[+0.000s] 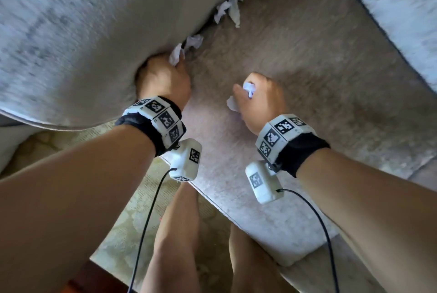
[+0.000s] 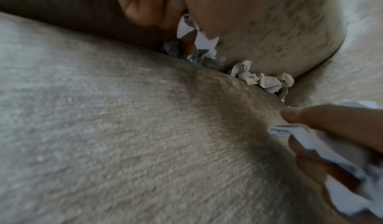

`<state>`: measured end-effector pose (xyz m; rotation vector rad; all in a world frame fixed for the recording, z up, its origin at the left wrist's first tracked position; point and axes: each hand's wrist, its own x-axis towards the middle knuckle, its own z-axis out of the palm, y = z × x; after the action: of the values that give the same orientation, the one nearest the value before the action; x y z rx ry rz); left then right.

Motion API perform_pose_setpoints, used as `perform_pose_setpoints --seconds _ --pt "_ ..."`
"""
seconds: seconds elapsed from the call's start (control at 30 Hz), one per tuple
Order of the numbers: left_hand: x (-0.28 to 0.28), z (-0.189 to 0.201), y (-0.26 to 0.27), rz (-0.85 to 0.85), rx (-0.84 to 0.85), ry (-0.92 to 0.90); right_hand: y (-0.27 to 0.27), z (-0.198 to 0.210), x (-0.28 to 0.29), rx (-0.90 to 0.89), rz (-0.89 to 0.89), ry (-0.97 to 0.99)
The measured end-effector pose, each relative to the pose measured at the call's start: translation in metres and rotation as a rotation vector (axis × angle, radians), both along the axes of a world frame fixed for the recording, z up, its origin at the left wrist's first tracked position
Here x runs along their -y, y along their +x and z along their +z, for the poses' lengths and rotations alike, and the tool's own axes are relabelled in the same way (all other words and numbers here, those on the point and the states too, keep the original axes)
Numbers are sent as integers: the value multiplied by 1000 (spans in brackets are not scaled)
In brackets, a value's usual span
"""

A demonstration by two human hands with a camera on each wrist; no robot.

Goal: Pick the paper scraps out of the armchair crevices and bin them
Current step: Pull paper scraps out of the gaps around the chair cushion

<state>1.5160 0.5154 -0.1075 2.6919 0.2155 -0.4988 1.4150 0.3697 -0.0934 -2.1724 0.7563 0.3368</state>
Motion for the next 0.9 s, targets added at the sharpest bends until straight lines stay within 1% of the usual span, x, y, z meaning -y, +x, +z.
perform_pose_setpoints --seconds 0.13,0.27,0.33,0.43,0.53,0.67,0.73,0.83,0.9 --pt "-3 -3 -5 -63 73 9 -4 -1 9 7 -25 3" --pt "-13 -4 -14 -50 60 -100 -3 -3 10 12 -66 46" --pt "-21 -1 -20 -46 75 -132 2 -5 4 29 -49 24" --pt "-34 0 -30 -82 68 -122 13 -4 -8 44 3 28" --pt "-46 1 -39 -83 53 -117 25 0 -19 29 49 46" --pt "-62 10 -50 -111 117 -118 39 2 -35 23 72 45" --pt "-70 11 -53 -97 166 -136 46 0 -44 27 82 30" --pt "-83 8 -56 -28 138 -142 56 -8 -58 16 77 7" --pt "-88 8 -56 -13 140 -194 62 -10 -65 3 51 7"
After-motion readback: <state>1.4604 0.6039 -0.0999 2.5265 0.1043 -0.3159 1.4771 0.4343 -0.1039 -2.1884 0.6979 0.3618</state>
